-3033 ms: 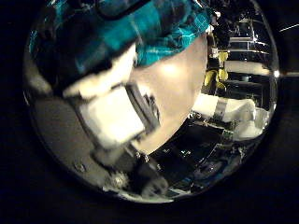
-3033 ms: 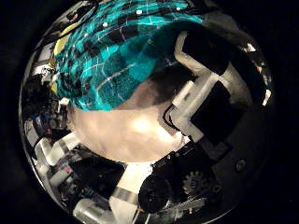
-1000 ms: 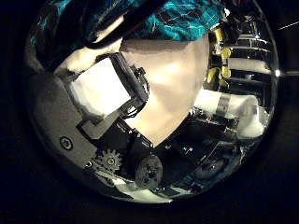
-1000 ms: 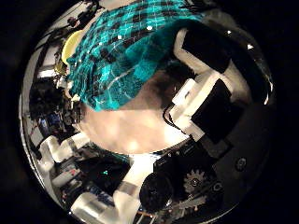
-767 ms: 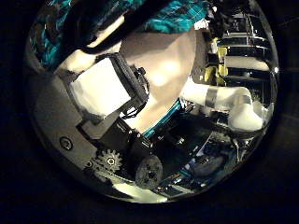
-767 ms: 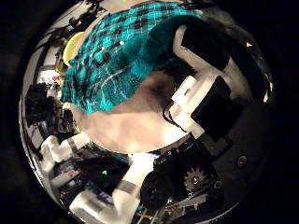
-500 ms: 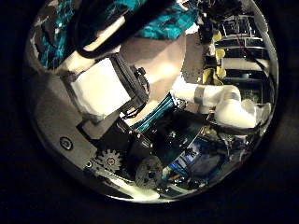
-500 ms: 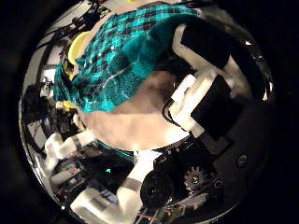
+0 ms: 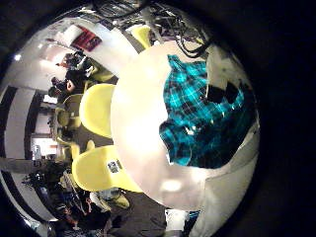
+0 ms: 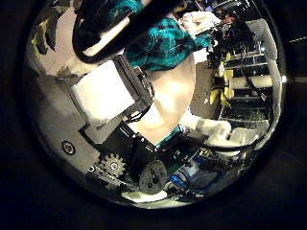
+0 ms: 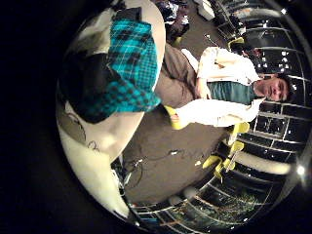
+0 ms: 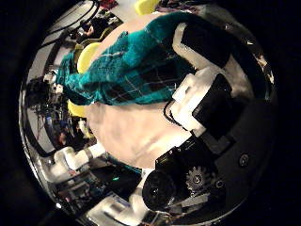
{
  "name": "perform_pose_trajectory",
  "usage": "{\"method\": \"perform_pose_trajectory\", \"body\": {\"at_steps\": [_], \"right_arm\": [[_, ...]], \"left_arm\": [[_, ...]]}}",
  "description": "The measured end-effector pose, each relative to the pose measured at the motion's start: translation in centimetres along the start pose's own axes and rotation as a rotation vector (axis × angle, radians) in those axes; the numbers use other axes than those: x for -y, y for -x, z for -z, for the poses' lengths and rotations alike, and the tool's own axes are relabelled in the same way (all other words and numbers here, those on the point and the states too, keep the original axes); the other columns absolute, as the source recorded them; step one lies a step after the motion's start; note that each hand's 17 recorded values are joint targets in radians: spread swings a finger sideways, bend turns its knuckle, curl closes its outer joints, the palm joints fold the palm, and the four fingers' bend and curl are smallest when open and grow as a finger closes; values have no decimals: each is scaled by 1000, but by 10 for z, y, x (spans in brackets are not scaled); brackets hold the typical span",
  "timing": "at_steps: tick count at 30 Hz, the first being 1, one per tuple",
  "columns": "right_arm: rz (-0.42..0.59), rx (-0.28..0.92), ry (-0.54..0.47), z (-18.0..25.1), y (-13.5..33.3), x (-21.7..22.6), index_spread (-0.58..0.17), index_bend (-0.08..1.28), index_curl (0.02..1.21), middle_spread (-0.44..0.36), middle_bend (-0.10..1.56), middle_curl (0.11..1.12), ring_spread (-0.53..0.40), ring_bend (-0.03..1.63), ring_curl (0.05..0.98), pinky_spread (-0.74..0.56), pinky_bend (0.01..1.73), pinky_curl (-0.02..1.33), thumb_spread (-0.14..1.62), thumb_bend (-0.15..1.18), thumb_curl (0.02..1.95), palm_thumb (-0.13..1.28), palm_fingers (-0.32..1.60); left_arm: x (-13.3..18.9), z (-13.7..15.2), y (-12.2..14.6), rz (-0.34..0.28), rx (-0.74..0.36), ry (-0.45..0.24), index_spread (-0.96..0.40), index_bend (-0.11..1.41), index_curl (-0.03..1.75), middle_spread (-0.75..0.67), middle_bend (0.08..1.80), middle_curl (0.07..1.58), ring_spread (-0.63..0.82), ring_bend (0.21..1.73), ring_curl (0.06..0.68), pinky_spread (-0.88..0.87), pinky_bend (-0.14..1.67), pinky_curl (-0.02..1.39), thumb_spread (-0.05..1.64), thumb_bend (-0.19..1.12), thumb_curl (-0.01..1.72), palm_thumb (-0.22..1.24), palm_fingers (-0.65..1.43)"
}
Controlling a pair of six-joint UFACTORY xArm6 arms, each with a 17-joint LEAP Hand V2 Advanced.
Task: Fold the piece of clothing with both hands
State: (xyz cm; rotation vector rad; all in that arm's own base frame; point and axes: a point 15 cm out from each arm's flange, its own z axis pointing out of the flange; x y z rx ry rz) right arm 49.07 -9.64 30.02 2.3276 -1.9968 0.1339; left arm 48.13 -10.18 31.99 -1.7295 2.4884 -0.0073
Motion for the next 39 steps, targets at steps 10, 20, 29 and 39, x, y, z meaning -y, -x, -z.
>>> {"method": "perform_pose_trajectory", "body": {"at_steps": [10, 20, 29, 39], "right_arm": [[3, 16, 52, -62, 21, 96, -438, 719, 1065, -154, 1138, 788, -246, 1274, 693, -301, 1089, 952, 1340, -8, 530, 953, 1065], [-133, -5, -77, -97, -12, 138, -448, 203, 909, -269, 797, 685, -283, 1323, 672, -443, 1139, 877, 1373, -23, 457, 768, 529], [-259, 9, -239, -48, -81, 140, -469, 190, 655, -246, 543, 529, -147, 1009, 503, -54, 891, 783, 1381, -31, 377, 620, 128], [-282, -20, -302, 15, -115, 115, -453, 211, 550, -177, 489, 467, -65, 885, 412, 318, 708, 663, 1270, -28, 329, 470, 203]], "left_arm": [[100, -63, 26, 74, 19, -37, -700, 314, 830, -577, 964, 607, -578, 1011, 448, -703, 1016, 563, 1054, -21, 276, 580, 1158], [148, -108, 64, 175, 29, -131, -695, 246, 850, -572, 942, 611, -576, 996, 456, -701, 982, 563, 1081, -15, 275, 586, 994], [151, -53, 115, 252, 58, -243, -548, 164, 812, -540, 755, 592, -544, 990, 457, -695, 983, 585, 1130, -21, 262, 560, 656], [87, -47, 68, 177, -2, -166, -472, 222, 809, -472, 628, 586, -484, 918, 434, -648, 901, 582, 1133, -28, 251, 490, 538]]}}
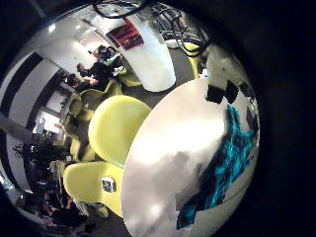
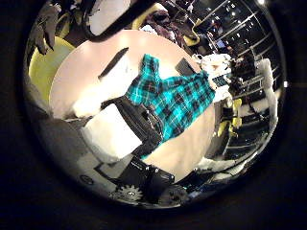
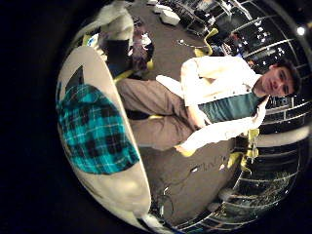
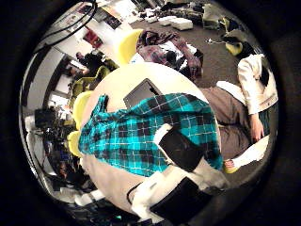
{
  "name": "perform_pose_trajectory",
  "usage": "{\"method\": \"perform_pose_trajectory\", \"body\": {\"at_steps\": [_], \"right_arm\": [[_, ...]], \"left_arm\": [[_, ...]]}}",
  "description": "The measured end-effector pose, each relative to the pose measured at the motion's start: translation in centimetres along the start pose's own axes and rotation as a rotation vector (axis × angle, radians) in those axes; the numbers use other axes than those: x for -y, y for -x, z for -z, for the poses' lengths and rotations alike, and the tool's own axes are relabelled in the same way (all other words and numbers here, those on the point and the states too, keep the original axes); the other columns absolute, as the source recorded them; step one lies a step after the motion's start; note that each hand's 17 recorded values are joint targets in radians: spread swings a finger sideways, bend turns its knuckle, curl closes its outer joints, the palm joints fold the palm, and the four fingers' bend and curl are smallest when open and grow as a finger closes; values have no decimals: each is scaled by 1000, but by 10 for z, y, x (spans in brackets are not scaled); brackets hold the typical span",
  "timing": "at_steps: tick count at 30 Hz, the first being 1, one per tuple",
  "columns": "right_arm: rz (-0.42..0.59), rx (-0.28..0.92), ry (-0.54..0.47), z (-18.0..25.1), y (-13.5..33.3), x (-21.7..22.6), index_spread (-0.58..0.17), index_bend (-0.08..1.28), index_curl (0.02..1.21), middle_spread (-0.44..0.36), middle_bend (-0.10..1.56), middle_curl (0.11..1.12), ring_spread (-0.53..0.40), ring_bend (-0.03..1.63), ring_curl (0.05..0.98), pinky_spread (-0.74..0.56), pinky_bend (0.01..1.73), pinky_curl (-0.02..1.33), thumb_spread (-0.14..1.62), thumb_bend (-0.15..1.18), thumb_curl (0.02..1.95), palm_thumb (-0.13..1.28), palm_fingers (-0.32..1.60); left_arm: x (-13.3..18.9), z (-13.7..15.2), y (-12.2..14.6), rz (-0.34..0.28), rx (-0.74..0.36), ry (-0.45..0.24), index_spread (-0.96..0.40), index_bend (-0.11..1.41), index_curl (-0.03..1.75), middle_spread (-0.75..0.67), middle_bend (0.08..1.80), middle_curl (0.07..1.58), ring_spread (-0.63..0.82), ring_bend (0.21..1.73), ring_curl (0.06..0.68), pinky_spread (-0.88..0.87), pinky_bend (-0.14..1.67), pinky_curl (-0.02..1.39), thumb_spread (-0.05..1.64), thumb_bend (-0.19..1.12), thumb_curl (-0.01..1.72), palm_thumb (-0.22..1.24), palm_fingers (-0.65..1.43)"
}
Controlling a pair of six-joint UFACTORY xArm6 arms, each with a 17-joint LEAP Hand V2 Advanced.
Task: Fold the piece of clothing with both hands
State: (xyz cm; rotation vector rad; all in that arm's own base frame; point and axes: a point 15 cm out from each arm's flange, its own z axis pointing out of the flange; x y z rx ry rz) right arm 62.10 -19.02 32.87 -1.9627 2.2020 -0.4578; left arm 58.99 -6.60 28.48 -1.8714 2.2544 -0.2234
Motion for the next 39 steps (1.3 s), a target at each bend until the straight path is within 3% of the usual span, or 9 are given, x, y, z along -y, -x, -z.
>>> {"method": "perform_pose_trajectory", "body": {"at_steps": [5, 8, 12, 19, 26, 30, 34, 39], "right_arm": [[29, 41, 106, 9, 6, -31, -442, 225, 524, -190, 445, 439, -41, 822, 381, 400, 625, 608, 1263, -29, 304, 390, 185], [48, 100, 174, 12, 12, -51, -432, 216, 500, -197, 421, 421, -27, 782, 355, 435, 581, 568, 1264, -22, 295, 366, 209], [61, 164, 205, 21, 10, -67, -426, 202, 480, -202, 395, 406, -17, 757, 338, 457, 554, 538, 1268, -17, 289, 361, 236], [61, 173, 228, 29, -4, -91, -409, 184, 441, -152, 382, 396, -15, 723, 312, 479, 508, 489, 1281, -14, 275, 360, 293], [70, 171, 231, 33, -6, -96, -402, 183, 417, -148, 380, 392, -26, 715, 299, 481, 479, 454, 1285, -13, 269, 363, 335], [89, 180, 258, 31, 0, -102, -396, 177, 403, -180, 382, 391, -40, 723, 293, 477, 467, 437, 1291, -11, 270, 375, 361], [156, 208, 316, 22, 12, -117, -387, 175, 390, -215, 371, 386, -54, 735, 291, 464, 470, 423, 1285, -6, 276, 414, 370], [276, 242, 376, 3, 39, -132, -388, 163, 375, -238, 351, 380, -65, 706, 282, 437, 478, 417, 1228, -5, 312, 500, 301]], "left_arm": [[-66, -35, -53, -98, -56, 105, -454, 268, 814, -422, 532, 571, -419, 881, 423, -609, 831, 572, 1137, -31, 240, 424, 464], [-90, -62, -69, -136, -65, 142, -437, 273, 806, -402, 483, 552, -381, 852, 403, -585, 794, 557, 1144, -27, 236, 385, 469], [-105, -97, -68, -134, -66, 202, -422, 266, 793, -389, 450, 543, -357, 839, 393, -569, 762, 546, 1164, -20, 235, 371, 484], [-131, -118, -36, -87, -48, 274, -414, 215, 769, -411, 468, 549, -369, 825, 375, -593, 754, 534, 1196, -16, 233, 365, 588], [-184, -109, 0, -61, -19, 389, -417, 197, 762, -424, 460, 557, -379, 804, 365, -611, 732, 524, 1206, -15, 236, 361, 610], [-212, -90, 21, -53, 13, 396, -418, 194, 758, -427, 453, 559, -382, 798, 360, -613, 713, 519, 1210, -16, 234, 355, 615], [-231, -61, 60, -15, 59, 381, -417, 196, 754, -431, 445, 560, -383, 789, 355, -610, 699, 515, 1212, -15, 233, 353, 627], [-232, -37, 66, 2, 47, 352, -416, 193, 749, -434, 435, 563, -385, 781, 350, -610, 689, 514, 1213, -15, 233, 353, 633]]}}
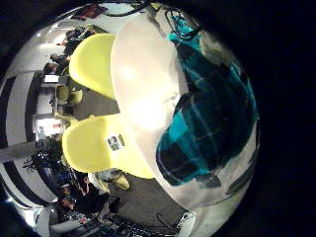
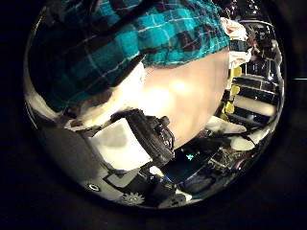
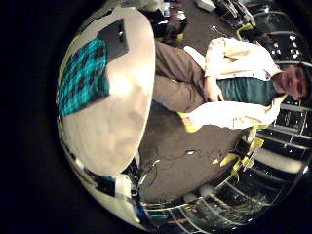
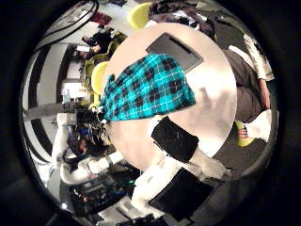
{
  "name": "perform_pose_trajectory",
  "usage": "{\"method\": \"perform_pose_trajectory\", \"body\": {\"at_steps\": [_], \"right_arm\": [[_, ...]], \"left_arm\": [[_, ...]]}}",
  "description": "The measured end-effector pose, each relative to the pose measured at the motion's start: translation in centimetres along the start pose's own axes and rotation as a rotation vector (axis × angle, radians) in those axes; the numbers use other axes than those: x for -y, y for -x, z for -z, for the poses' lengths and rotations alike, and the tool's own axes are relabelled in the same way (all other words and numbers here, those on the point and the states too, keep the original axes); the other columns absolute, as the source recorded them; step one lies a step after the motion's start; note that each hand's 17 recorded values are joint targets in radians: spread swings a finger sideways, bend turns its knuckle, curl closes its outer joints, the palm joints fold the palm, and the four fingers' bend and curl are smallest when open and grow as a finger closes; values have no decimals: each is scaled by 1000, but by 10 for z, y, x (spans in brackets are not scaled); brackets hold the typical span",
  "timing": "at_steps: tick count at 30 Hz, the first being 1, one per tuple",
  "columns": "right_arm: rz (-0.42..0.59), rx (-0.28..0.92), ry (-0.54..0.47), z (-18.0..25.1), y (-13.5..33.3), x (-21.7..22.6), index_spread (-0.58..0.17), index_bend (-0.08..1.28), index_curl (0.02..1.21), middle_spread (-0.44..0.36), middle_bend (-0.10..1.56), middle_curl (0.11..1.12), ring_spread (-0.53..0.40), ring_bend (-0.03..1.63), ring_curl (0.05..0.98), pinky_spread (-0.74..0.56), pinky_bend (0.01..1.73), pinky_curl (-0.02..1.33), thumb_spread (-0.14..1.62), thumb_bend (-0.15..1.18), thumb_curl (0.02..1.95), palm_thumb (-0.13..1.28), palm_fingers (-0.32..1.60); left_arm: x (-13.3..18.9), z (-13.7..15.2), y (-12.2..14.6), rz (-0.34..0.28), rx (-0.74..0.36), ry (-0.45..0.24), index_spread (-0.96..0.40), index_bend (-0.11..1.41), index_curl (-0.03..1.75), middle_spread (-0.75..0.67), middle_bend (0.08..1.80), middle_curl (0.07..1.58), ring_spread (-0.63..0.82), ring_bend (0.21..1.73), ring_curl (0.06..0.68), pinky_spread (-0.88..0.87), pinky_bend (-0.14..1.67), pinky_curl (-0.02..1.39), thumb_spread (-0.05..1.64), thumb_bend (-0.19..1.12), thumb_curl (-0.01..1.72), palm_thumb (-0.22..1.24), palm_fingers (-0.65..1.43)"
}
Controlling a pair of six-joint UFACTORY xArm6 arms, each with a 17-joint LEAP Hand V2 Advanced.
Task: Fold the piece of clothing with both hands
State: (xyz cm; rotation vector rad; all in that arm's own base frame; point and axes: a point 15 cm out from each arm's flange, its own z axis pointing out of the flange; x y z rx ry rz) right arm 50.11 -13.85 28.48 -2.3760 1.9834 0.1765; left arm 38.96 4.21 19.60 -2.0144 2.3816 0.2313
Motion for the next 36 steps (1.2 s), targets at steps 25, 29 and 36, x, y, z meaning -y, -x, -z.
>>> {"method": "perform_pose_trajectory", "body": {"at_steps": [25, 29, 36], "right_arm": [[194, -172, 372, -147, 44, 21, -324, 159, 286, -89, 265, 355, -1, 568, 231, 307, 461, 333, 1010, -11, 371, 631, 212], [202, -225, 391, -149, 46, 23, -311, 135, 269, -171, 351, 380, -136, 748, 273, 117, 529, 336, 982, -8, 393, 710, 520], [204, -256, 375, -136, 45, 26, -410, 368, 349, -278, 702, 545, -263, 1036, 420, -312, 887, 457, 944, 4, 448, 889, 1282]], "left_arm": [[9, 20, -31, -13, -67, -32, -412, 190, 725, -439, 396, 575, -372, 756, 332, -596, 644, 508, 1209, -15, 231, 349, 639], [11, 21, -27, -12, -64, -35, -411, 190, 722, -439, 393, 577, -366, 755, 331, -591, 637, 508, 1209, -15, 231, 349, 639], [12, 21, -24, -5, -68, -36, -412, 191, 719, -440, 376, 579, -362, 758, 329, -584, 622, 505, 1209, -15, 231, 350, 637]]}}
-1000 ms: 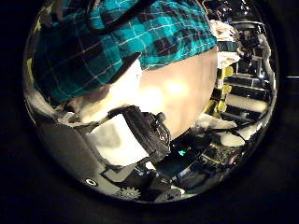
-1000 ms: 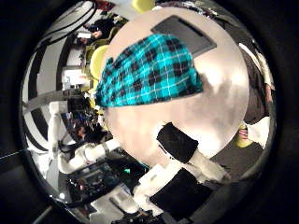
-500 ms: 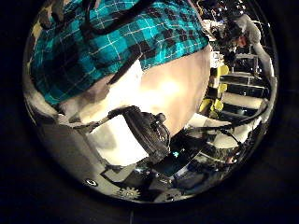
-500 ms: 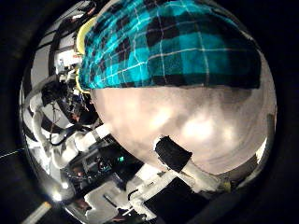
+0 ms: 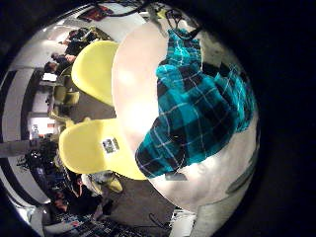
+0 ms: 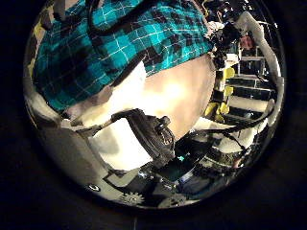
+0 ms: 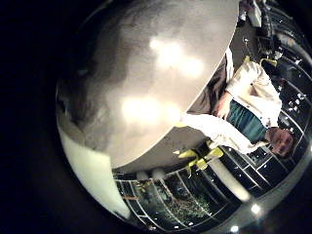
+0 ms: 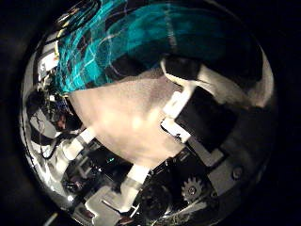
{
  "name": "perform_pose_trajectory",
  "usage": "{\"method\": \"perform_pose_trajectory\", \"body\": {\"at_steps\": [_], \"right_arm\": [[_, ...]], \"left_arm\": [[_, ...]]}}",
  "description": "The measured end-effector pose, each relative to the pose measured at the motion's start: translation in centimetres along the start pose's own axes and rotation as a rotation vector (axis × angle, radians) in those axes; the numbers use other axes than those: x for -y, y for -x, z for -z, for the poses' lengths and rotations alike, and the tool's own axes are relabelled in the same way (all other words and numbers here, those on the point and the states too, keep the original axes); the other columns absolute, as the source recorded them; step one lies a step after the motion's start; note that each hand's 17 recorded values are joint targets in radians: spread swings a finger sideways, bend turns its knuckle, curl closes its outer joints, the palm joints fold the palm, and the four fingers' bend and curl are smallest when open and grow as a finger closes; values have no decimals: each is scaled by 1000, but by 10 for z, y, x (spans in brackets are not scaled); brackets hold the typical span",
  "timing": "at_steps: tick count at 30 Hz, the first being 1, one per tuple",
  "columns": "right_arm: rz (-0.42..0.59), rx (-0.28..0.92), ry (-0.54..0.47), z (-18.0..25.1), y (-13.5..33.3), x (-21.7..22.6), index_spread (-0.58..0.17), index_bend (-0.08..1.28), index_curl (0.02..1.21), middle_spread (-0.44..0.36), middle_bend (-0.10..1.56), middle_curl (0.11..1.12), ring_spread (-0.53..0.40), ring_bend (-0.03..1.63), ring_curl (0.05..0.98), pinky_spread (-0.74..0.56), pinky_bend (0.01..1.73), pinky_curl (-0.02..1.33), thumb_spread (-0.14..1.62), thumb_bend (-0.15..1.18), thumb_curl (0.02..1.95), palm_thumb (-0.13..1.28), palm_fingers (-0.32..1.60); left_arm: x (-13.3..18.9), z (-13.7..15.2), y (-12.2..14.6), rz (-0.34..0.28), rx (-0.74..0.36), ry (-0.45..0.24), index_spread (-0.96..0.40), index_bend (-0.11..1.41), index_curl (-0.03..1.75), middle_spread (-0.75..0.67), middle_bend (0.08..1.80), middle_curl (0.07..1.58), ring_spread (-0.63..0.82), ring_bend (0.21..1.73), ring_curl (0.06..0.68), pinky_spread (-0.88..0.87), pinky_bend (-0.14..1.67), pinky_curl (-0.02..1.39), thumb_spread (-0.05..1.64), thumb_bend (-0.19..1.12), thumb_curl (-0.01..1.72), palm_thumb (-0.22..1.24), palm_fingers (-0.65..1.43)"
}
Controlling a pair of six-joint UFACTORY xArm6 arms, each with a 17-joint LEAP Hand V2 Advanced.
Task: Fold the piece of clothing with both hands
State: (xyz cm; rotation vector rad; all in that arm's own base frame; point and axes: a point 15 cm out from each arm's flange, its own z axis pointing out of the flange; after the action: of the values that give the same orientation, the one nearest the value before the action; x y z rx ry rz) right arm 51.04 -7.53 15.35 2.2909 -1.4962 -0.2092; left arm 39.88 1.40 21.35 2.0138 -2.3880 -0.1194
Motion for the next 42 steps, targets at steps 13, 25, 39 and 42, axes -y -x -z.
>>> {"method": "perform_pose_trajectory", "body": {"at_steps": [13, 25, 39, 42], "right_arm": [[-81, 13, -37, 4, -30, -77, -377, 929, 696, -211, 1123, 783, -247, 1304, 606, -277, 1180, 704, 1036, -6, 524, 1044, 1065], [-214, -39, -150, 34, -90, -132, -350, 999, 819, -183, 1212, 845, -235, 1375, 693, -257, 1200, 861, 1080, -13, 555, 1043, 955], [44, -165, -388, 162, 46, -68, -345, 1016, 884, -172, 1263, 868, -236, 1393, 746, -264, 1190, 991, 1091, -13, 572, 1038, 897], [146, -194, -424, 183, 106, -48, -345, 1019, 895, -171, 1266, 871, -243, 1397, 754, -267, 1184, 1016, 1092, -13, 575, 1037, 890]], "left_arm": [[-29, -16, 11, 24, -17, 74, -407, 226, 732, -394, 333, 581, -281, 707, 314, -487, 547, 503, 1230, -14, 226, 312, 564], [-20, -41, 7, 28, -49, 106, -387, 205, 726, -375, 314, 576, -244, 697, 302, -420, 514, 503, 1256, -12, 229, 317, 569], [-35, -11, 33, 59, -81, 62, -379, 195, 713, -382, 308, 579, -264, 707, 296, -447, 526, 509, 1274, -10, 232, 339, 600], [-44, -11, 48, 83, -87, 65, -379, 193, 711, -383, 304, 579, -267, 707, 295, -454, 532, 511, 1276, -10, 232, 344, 603]]}}
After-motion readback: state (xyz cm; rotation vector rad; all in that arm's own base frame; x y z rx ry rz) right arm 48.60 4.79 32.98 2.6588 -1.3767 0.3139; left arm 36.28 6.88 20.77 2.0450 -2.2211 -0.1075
